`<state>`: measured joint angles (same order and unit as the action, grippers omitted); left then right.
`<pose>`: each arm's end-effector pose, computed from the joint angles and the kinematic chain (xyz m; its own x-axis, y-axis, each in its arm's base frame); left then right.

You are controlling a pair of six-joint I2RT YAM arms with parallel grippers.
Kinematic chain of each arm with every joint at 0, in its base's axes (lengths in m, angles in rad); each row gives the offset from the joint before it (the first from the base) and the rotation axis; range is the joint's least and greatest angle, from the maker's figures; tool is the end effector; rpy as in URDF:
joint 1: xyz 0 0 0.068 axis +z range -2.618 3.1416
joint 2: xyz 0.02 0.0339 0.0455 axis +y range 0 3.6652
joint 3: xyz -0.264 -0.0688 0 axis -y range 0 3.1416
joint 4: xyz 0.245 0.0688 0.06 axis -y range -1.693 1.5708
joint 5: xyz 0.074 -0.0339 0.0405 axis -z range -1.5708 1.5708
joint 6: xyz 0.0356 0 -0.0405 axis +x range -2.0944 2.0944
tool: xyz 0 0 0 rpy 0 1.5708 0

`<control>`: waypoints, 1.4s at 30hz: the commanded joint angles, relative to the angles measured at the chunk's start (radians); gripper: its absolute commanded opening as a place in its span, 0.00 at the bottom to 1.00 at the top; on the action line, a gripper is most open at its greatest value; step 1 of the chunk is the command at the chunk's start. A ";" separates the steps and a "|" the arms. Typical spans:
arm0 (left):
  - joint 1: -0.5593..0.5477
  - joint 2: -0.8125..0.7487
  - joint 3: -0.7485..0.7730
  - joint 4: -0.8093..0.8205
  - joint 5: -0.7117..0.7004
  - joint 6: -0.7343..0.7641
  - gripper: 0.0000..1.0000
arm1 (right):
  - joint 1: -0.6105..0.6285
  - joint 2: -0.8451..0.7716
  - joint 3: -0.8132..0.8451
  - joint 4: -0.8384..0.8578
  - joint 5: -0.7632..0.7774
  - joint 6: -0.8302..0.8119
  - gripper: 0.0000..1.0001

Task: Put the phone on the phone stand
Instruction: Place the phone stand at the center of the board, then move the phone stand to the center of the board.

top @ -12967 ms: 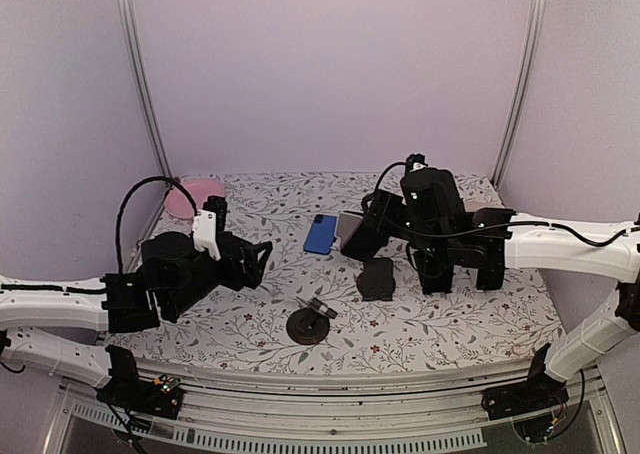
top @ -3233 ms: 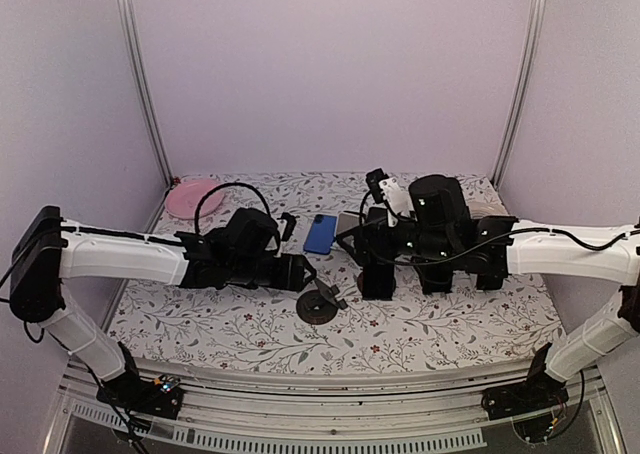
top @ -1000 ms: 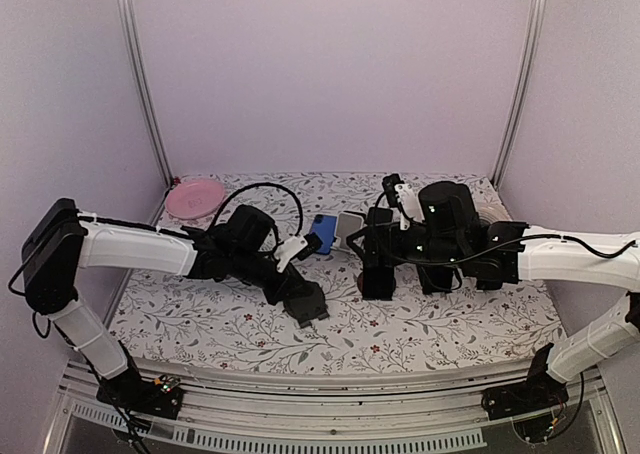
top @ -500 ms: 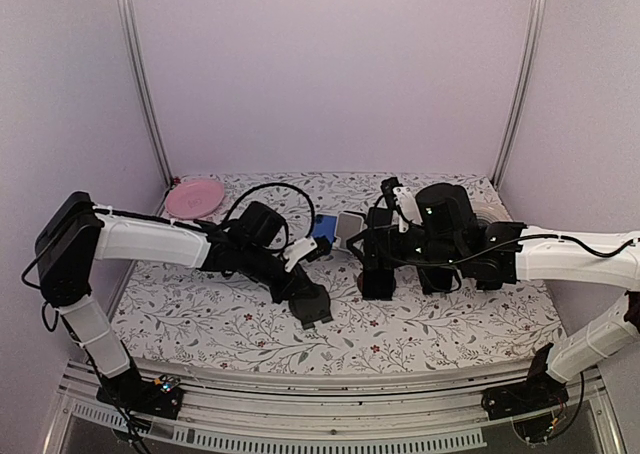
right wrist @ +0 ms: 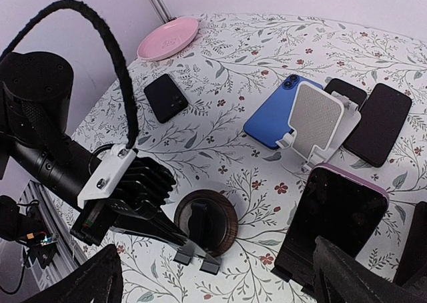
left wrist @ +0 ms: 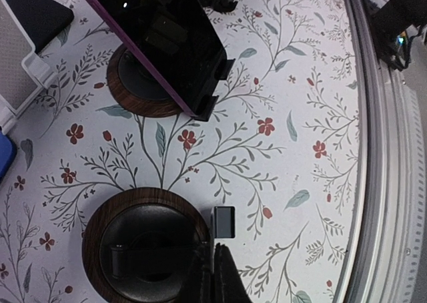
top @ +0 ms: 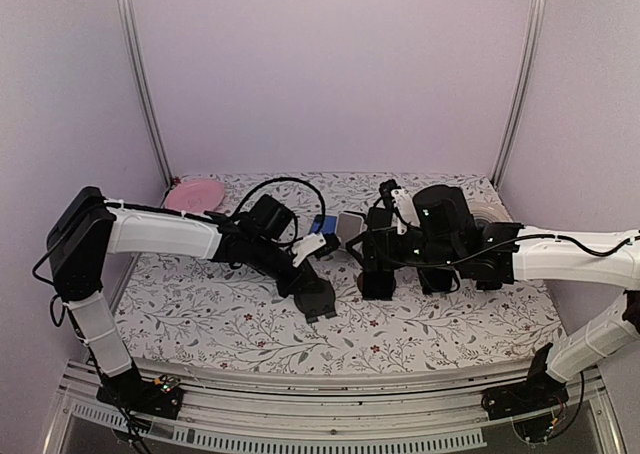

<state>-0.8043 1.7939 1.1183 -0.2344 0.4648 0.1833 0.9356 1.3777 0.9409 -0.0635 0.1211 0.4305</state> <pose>0.2466 -0.2791 0.1810 -0.3863 0.6361 -0.6680 0.9206 0.3111 -0.2361 0.1890 0.2491 0.2709 -0.5659 -0.0695 -0.8216 -0.5502 0.7739 0.3135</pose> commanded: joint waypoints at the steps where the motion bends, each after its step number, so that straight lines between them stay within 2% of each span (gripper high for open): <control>1: 0.019 0.014 0.021 -0.013 -0.024 0.032 0.02 | -0.001 0.007 0.006 -0.013 0.012 0.002 0.99; 3: 0.019 0.011 0.019 -0.013 -0.038 0.030 0.05 | 0.000 0.009 0.005 -0.014 0.014 0.001 0.99; 13: 0.022 -0.059 -0.056 0.059 -0.102 -0.022 0.37 | -0.001 0.014 0.009 -0.013 0.009 -0.009 0.99; 25: 0.024 -0.264 -0.199 0.205 -0.222 -0.131 0.75 | 0.001 0.020 0.014 -0.008 -0.036 -0.025 0.99; 30: 0.024 -0.357 -0.260 0.247 -0.280 -0.184 0.78 | 0.009 0.028 0.014 -0.001 -0.064 -0.039 0.99; 42: 0.025 -0.542 -0.427 0.310 -0.312 -0.388 0.75 | 0.079 0.110 0.029 0.002 -0.097 -0.057 0.99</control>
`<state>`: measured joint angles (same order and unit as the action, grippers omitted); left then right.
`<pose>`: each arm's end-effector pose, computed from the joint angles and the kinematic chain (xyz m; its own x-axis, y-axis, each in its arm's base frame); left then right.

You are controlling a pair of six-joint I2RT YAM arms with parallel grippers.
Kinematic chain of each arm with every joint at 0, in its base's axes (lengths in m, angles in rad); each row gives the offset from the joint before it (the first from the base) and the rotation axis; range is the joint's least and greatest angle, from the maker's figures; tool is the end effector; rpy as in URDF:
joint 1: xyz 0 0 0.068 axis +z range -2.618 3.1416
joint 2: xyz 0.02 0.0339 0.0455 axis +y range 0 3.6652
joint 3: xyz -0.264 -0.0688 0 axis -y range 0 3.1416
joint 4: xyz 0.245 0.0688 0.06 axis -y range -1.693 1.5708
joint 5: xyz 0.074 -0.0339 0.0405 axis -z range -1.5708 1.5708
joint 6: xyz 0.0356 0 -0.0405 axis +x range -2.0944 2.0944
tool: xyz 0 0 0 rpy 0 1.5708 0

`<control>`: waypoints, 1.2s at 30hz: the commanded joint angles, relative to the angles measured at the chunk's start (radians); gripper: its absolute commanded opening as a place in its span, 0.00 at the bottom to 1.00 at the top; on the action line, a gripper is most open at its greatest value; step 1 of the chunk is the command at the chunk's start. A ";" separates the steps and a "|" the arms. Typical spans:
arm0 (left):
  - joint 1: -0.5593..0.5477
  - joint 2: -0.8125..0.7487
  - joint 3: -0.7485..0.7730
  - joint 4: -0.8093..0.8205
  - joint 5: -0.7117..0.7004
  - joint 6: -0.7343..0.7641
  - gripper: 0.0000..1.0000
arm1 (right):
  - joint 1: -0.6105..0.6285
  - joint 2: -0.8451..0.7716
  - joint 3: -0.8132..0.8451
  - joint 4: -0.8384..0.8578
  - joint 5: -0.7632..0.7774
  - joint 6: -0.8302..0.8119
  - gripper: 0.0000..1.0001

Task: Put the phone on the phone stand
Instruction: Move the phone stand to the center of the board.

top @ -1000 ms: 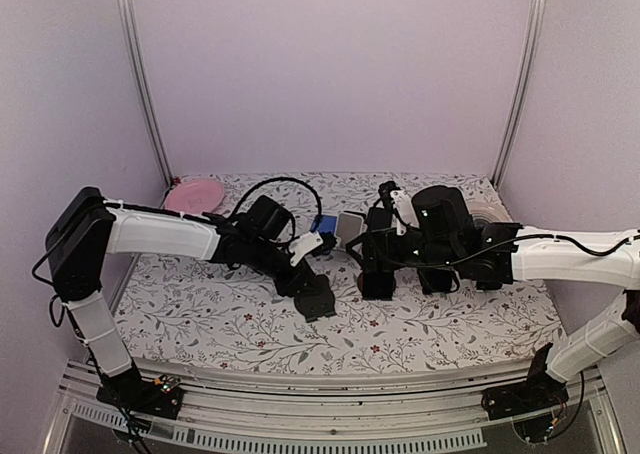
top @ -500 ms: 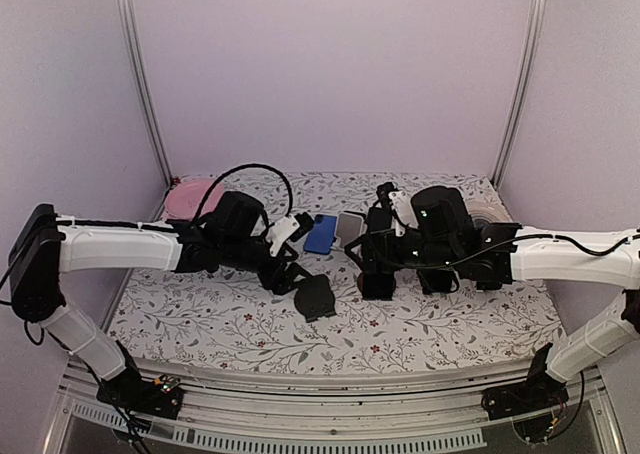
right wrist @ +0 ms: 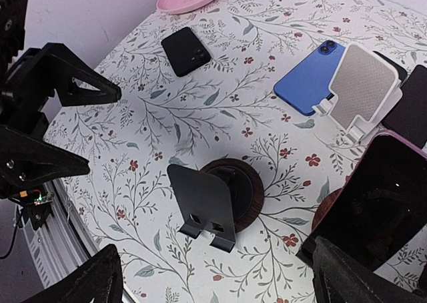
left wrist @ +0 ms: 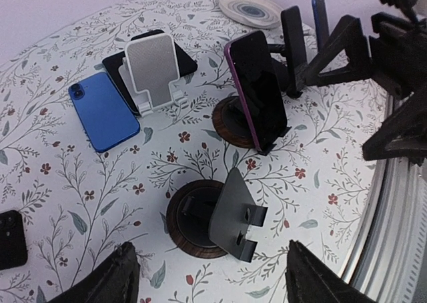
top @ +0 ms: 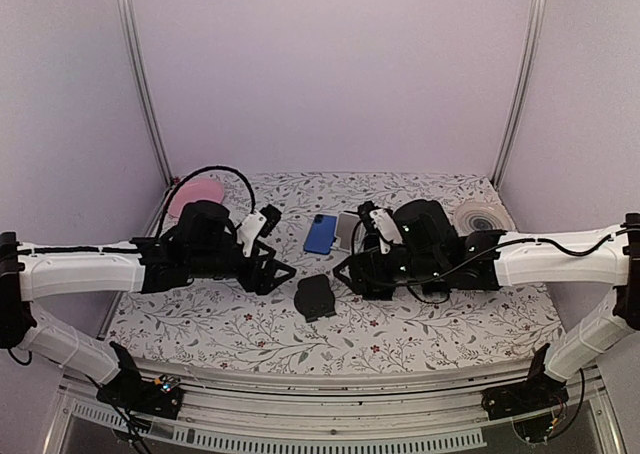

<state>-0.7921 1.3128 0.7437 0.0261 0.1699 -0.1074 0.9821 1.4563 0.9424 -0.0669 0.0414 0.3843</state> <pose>0.1957 -0.2069 0.2309 -0.4469 0.3025 -0.8419 0.7597 0.6252 -0.1786 0.1813 0.2689 0.2475 -0.5868 -0.2043 -0.7836 -0.6383 0.7121 0.2924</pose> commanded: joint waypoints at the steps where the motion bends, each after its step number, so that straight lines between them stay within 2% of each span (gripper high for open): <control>1: 0.011 -0.075 -0.066 0.051 -0.014 -0.112 0.74 | 0.042 0.040 0.024 0.011 -0.019 -0.009 0.99; 5: 0.007 -0.110 -0.130 0.081 0.022 -0.173 0.67 | 0.068 0.083 0.025 0.024 -0.030 -0.006 0.99; 10: -0.035 -0.093 -0.203 0.164 0.032 -0.250 0.52 | 0.091 0.142 0.035 0.053 -0.037 -0.001 0.99; 18: -0.124 0.121 -0.163 0.273 -0.024 -0.318 0.36 | 0.101 0.178 0.088 0.038 0.036 0.035 1.00; 23: -0.125 0.223 -0.136 0.299 -0.073 -0.356 0.17 | 0.100 0.136 0.089 0.012 0.118 0.048 1.00; 36: -0.115 0.344 -0.086 0.299 -0.136 -0.366 0.00 | 0.099 0.089 0.079 0.013 0.164 0.056 1.00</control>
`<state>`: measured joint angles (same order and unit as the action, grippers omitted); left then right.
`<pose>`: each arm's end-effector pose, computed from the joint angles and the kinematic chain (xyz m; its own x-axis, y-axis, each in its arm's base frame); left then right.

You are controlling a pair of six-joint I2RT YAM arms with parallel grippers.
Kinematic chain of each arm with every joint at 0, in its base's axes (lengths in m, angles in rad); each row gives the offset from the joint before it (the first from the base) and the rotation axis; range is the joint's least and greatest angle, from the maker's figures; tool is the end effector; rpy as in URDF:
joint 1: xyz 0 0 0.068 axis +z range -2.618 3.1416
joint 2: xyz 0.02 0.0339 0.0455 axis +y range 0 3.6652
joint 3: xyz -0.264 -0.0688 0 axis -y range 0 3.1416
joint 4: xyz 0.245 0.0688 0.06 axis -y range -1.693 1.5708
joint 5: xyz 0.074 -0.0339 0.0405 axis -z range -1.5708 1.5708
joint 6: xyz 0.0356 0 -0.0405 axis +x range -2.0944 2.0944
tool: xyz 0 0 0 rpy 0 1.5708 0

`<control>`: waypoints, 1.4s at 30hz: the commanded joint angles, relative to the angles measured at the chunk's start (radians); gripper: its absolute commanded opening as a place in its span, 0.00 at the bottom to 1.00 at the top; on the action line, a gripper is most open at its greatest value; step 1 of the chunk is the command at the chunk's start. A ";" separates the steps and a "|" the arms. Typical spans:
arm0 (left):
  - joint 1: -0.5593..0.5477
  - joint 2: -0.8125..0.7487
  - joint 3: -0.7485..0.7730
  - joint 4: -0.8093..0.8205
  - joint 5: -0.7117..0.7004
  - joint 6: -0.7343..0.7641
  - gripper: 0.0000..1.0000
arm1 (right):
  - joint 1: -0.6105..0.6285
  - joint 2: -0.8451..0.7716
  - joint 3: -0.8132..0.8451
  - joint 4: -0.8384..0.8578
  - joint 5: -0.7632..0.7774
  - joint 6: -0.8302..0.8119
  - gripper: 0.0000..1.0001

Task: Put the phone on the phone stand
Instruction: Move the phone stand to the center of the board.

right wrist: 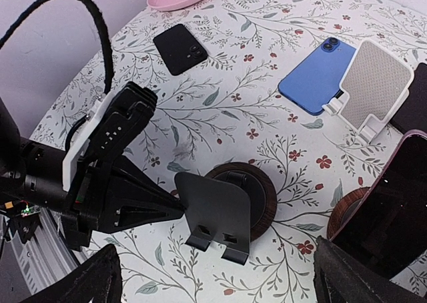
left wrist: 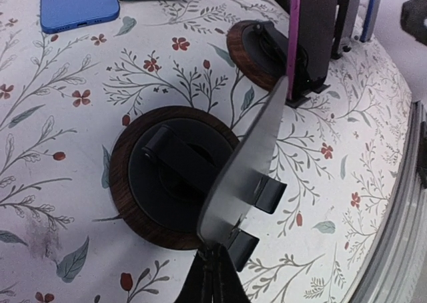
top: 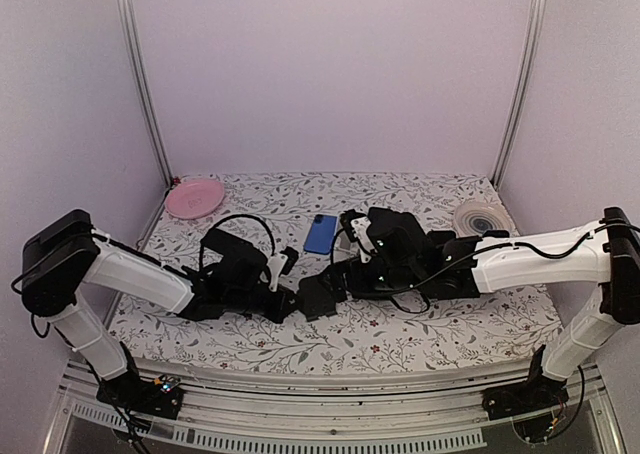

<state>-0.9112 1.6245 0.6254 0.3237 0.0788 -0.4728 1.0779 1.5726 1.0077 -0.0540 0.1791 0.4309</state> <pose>0.1832 -0.2409 0.1351 -0.7170 0.1838 -0.6724 0.5604 0.7256 -0.3992 0.1704 0.3039 0.2338 -0.5828 -0.2165 -0.7832 -0.6106 0.7527 0.2463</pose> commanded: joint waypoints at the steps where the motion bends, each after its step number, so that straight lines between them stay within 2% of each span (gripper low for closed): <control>1: 0.004 0.037 0.037 -0.005 -0.052 0.001 0.00 | 0.004 -0.029 0.013 0.000 0.028 0.009 1.00; 8: 0.013 0.051 0.053 -0.031 -0.078 0.034 0.00 | 0.004 -0.034 0.014 -0.001 0.040 0.005 0.99; 23: 0.047 0.059 0.119 -0.089 -0.073 0.238 0.00 | 0.003 -0.040 0.015 0.000 0.069 -0.003 0.99; 30: 0.069 0.056 0.143 -0.121 -0.027 0.329 0.00 | 0.004 -0.045 0.016 -0.002 0.079 -0.007 0.99; 42: 0.112 0.077 0.155 -0.125 0.068 0.384 0.00 | 0.002 -0.038 0.025 -0.002 0.077 -0.013 0.99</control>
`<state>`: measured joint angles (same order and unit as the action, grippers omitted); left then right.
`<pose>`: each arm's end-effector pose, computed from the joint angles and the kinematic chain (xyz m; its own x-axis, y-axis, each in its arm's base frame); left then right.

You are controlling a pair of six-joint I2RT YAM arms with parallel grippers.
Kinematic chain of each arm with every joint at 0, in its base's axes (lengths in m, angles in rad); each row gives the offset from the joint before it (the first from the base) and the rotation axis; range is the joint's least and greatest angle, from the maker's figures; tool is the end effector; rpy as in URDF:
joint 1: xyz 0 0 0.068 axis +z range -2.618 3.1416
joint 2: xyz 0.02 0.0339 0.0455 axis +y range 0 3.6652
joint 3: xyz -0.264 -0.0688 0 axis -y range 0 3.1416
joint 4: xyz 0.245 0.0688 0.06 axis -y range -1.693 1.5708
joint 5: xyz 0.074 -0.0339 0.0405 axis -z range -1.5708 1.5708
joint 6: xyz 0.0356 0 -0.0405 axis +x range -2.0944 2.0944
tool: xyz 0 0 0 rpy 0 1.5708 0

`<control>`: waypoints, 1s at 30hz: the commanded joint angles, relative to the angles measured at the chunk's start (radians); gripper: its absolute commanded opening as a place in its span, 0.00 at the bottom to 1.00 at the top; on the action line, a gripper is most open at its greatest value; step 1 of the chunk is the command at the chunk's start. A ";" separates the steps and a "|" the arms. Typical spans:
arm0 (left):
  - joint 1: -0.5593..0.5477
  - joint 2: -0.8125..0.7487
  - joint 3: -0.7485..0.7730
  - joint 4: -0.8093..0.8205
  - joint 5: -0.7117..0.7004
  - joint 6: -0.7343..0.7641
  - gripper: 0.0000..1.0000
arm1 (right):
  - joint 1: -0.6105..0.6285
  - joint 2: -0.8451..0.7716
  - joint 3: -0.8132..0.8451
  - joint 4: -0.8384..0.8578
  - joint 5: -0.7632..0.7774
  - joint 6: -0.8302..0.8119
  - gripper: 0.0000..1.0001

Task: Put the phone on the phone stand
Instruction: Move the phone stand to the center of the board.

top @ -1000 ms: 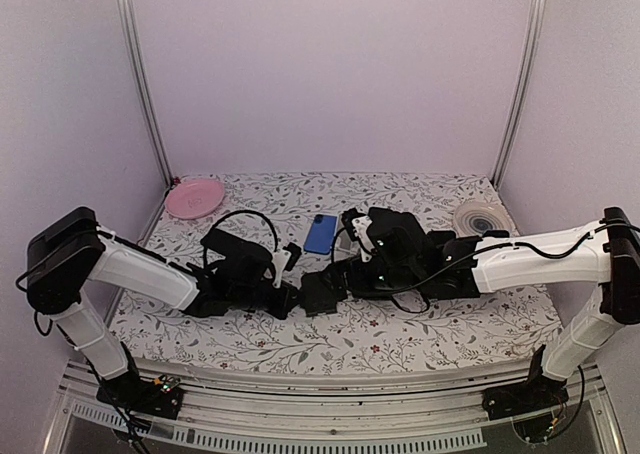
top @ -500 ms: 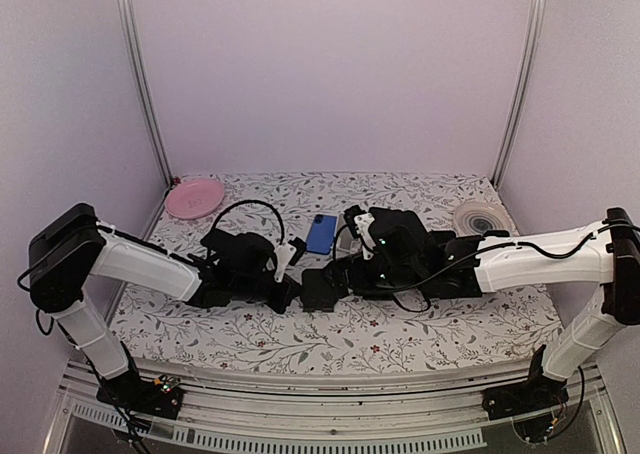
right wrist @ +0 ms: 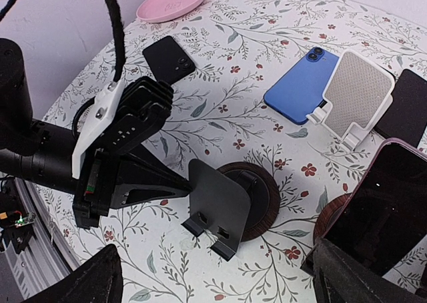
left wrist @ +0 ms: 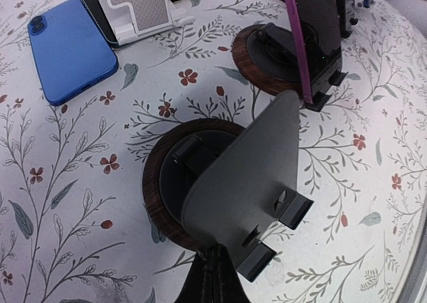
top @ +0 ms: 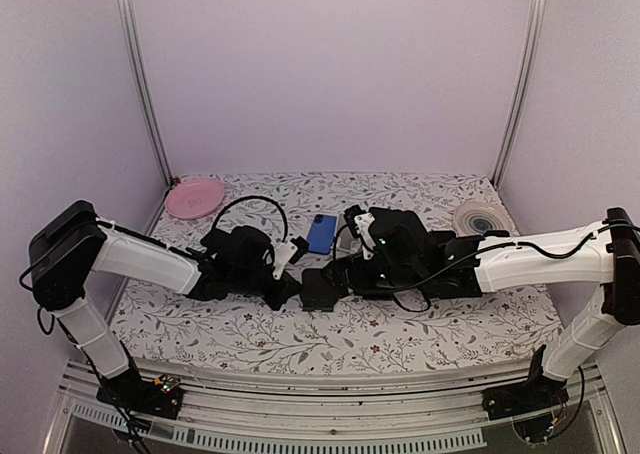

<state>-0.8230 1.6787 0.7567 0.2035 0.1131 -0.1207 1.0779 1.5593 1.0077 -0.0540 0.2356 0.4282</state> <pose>0.2192 -0.2422 0.1450 -0.5390 0.4053 -0.7384 0.7267 0.6670 -0.1644 0.1712 0.3012 0.2384 -0.5630 -0.1950 -0.8031 -0.5848 0.7806 0.2205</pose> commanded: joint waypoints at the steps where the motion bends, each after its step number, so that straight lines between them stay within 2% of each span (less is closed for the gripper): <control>1: 0.027 0.023 0.024 -0.004 0.037 0.032 0.00 | 0.002 -0.025 0.027 -0.004 0.021 -0.012 0.99; 13: 0.038 -0.045 0.016 -0.026 0.028 0.020 0.04 | 0.002 -0.033 0.038 -0.005 0.029 -0.020 0.99; 20: 0.043 -0.139 0.018 -0.050 0.033 0.001 0.09 | 0.002 -0.067 0.034 -0.021 0.054 -0.025 0.99; 22: 0.051 -0.172 0.035 -0.068 -0.002 -0.021 0.13 | 0.002 -0.080 0.032 -0.026 0.066 -0.025 0.99; 25: 0.068 -0.183 0.087 -0.120 -0.099 -0.063 0.28 | 0.000 -0.101 0.024 -0.026 0.078 -0.023 0.99; 28: 0.084 -0.165 0.156 -0.199 -0.213 -0.113 0.38 | 0.001 -0.119 0.016 -0.027 0.083 -0.018 0.99; 30: 0.095 -0.144 0.197 -0.245 -0.278 -0.151 0.41 | 0.001 -0.130 0.007 -0.030 0.086 -0.013 0.99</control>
<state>-0.7605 1.5143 0.8753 0.0677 0.0040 -0.1871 1.0779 1.4704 1.0107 -0.0696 0.2916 0.4114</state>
